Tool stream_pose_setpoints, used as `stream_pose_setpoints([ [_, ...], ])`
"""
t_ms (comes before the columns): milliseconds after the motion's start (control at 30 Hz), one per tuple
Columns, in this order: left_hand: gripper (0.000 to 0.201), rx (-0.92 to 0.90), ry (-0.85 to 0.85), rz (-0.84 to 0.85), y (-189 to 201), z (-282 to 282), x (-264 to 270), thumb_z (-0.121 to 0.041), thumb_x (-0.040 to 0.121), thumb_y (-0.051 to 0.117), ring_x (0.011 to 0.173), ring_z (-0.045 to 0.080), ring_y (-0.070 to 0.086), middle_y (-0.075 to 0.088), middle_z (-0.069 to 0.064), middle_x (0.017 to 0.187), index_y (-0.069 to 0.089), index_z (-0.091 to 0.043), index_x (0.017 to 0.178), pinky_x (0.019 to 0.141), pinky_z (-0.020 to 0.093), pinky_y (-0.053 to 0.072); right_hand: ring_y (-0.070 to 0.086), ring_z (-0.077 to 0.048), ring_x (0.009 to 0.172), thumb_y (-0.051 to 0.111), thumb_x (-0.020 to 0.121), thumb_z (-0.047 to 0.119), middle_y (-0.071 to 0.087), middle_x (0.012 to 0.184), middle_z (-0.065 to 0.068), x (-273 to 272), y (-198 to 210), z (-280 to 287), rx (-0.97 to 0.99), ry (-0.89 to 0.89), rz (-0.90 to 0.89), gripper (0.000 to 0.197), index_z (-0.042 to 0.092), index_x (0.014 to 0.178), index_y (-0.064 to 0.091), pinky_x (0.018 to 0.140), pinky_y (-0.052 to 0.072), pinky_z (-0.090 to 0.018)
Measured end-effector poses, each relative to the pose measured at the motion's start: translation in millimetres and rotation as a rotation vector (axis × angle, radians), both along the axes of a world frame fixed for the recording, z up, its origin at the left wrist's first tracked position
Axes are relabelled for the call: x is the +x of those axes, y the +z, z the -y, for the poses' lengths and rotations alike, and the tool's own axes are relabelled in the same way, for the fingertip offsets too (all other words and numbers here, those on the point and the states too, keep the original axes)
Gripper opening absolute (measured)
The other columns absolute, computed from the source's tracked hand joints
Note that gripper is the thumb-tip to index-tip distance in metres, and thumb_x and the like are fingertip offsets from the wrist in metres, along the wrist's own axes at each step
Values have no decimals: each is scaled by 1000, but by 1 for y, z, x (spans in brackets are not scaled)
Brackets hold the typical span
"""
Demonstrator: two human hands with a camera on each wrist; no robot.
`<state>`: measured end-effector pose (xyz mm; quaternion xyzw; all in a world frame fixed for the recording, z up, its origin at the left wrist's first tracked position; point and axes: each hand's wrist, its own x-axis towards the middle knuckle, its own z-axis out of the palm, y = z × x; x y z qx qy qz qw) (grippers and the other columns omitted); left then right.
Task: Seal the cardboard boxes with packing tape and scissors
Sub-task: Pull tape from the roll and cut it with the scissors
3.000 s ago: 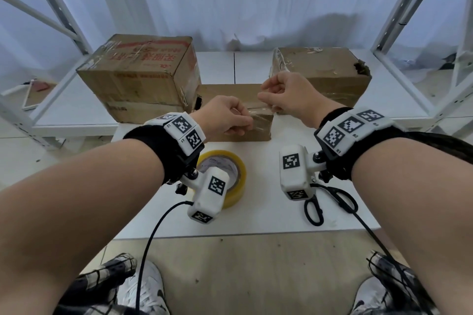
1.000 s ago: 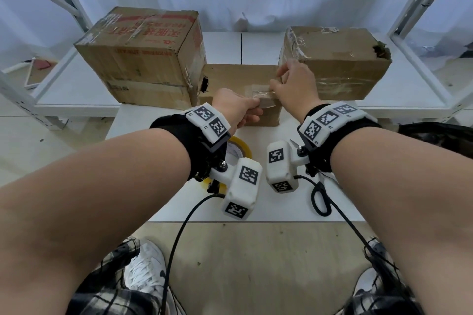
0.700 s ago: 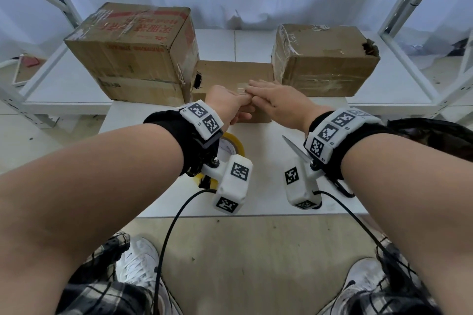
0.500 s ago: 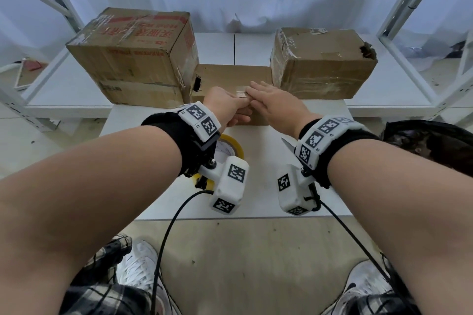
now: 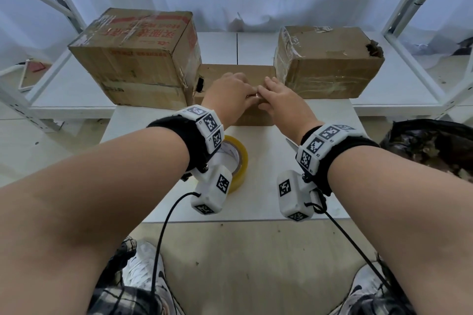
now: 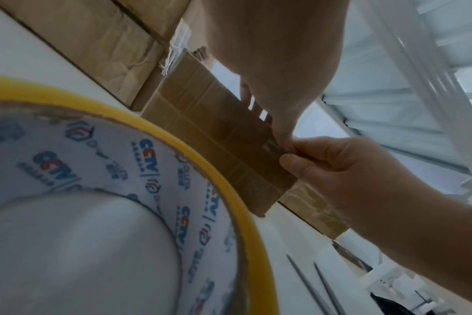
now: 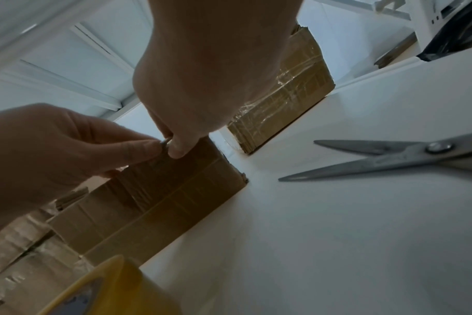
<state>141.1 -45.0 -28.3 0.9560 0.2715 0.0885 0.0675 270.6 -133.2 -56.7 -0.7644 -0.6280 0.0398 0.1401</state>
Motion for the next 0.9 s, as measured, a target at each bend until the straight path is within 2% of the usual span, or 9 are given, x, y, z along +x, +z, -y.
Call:
stream_pose_setpoints([
  [100,38,125,-21,-75,1,0,1,-38,100,42,116,25,47,55,5,126,59,-22,130,92,35,42,17,-28,147,39,102,9,25,156,-19,7,-3,2,6,27,1,45,6,146,35,118,14,-33],
  [200,37,190,-28,-97,-1,-2,-2,-37,101,42,113,25,49,56,5,125,60,-21,129,90,36,44,24,-33,144,40,101,4,27,154,-21,12,-4,5,18,-20,1,43,10,144,42,117,21,-35],
  [300,37,174,-17,-67,-1,-2,-3,-36,99,44,112,25,49,56,6,123,63,-19,126,92,37,44,35,-33,138,42,102,15,32,153,-17,10,2,7,17,-60,-14,39,13,141,47,113,30,-37],
  [400,39,107,-10,-8,-2,0,-4,-41,97,47,111,25,49,57,7,119,65,-19,124,91,38,43,33,-31,138,45,98,31,35,152,-12,5,9,10,20,-69,-49,42,20,138,51,110,32,-41],
  [467,37,114,2,2,-3,0,-2,-41,97,47,111,25,49,57,7,117,64,-18,122,88,37,43,34,-29,138,44,100,34,35,152,-11,3,10,10,17,-83,-91,39,22,135,54,110,32,-39],
  [600,32,143,4,-36,-1,-2,3,-33,96,51,112,26,49,54,9,119,61,-14,120,88,38,45,39,-31,135,45,101,26,37,150,-14,0,15,4,-22,-91,-49,34,15,129,61,109,31,-35],
  [733,36,160,-62,-134,0,-6,-3,-23,94,54,116,28,46,50,10,126,53,-14,128,92,39,43,46,-31,128,47,100,20,42,145,-14,0,16,2,-18,-81,-19,30,12,123,64,105,35,-35],
  [833,43,104,-17,-55,7,-12,-19,-33,94,54,122,26,44,48,7,133,51,-17,134,102,40,36,47,-30,125,46,99,11,44,143,-11,4,20,3,-19,-94,34,31,16,126,62,102,40,-38],
  [900,46,91,73,37,15,-19,-32,-37,94,53,129,27,39,43,7,139,48,-17,136,108,42,32,46,-31,120,45,97,4,48,135,-11,6,26,5,-45,-140,132,38,20,126,62,94,45,-39],
])
